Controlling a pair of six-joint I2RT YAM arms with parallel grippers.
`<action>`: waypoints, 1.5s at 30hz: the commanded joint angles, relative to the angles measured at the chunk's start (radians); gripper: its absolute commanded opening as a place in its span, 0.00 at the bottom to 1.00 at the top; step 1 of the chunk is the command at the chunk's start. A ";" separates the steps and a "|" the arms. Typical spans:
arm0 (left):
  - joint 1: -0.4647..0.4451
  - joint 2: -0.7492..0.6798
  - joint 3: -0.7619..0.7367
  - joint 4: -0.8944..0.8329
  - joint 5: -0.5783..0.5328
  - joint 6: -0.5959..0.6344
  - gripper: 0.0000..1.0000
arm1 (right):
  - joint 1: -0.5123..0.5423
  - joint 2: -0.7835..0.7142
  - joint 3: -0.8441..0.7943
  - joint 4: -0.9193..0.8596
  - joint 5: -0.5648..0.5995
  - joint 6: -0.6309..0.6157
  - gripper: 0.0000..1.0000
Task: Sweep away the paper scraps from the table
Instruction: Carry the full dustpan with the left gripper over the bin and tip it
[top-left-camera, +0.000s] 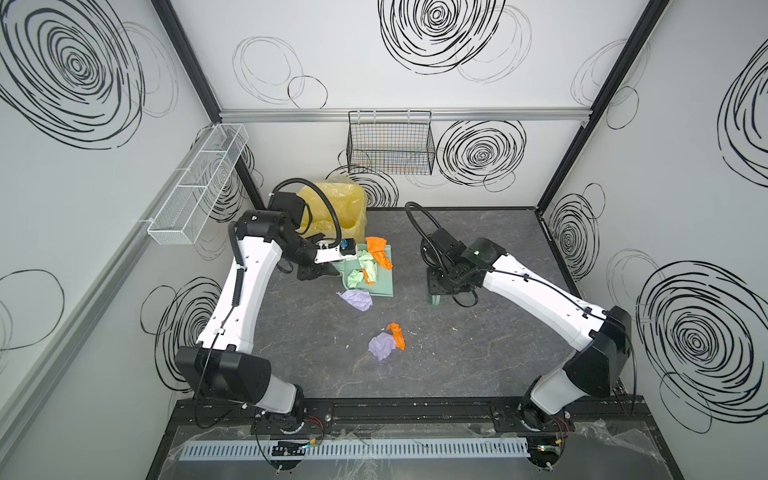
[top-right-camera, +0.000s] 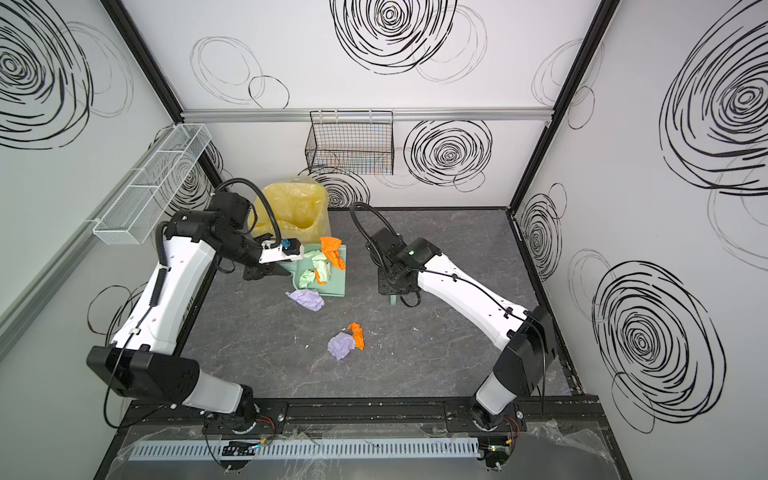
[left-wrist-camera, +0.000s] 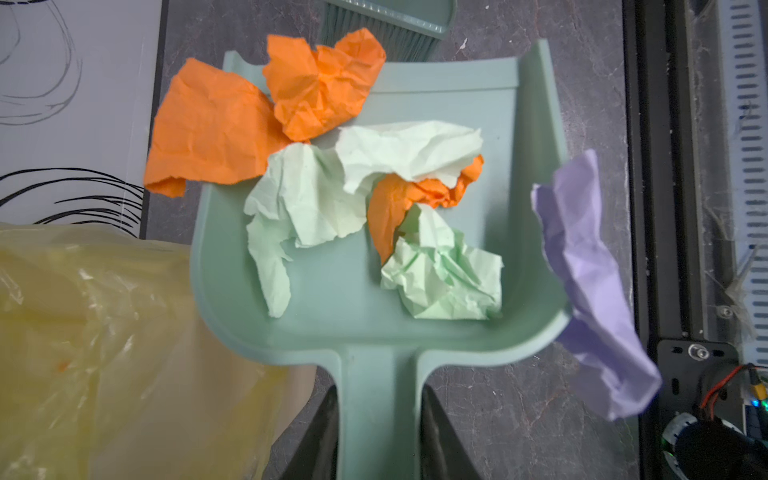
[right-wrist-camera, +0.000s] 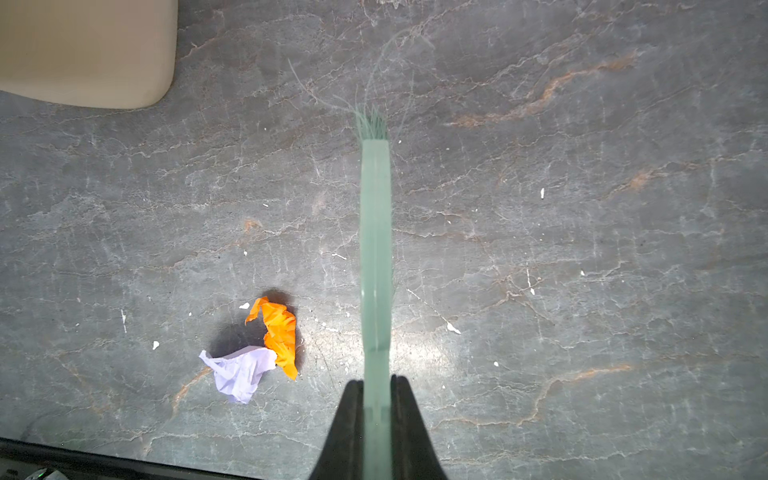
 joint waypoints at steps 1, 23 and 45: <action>0.004 0.033 0.066 -0.026 0.030 -0.023 0.00 | -0.011 -0.041 -0.032 0.016 0.005 -0.016 0.00; 0.138 0.266 0.438 -0.029 0.111 -0.171 0.00 | -0.054 -0.081 -0.153 0.090 -0.040 -0.050 0.00; 0.286 0.449 0.707 -0.026 0.179 -0.275 0.00 | -0.058 -0.102 -0.243 0.156 -0.076 -0.054 0.00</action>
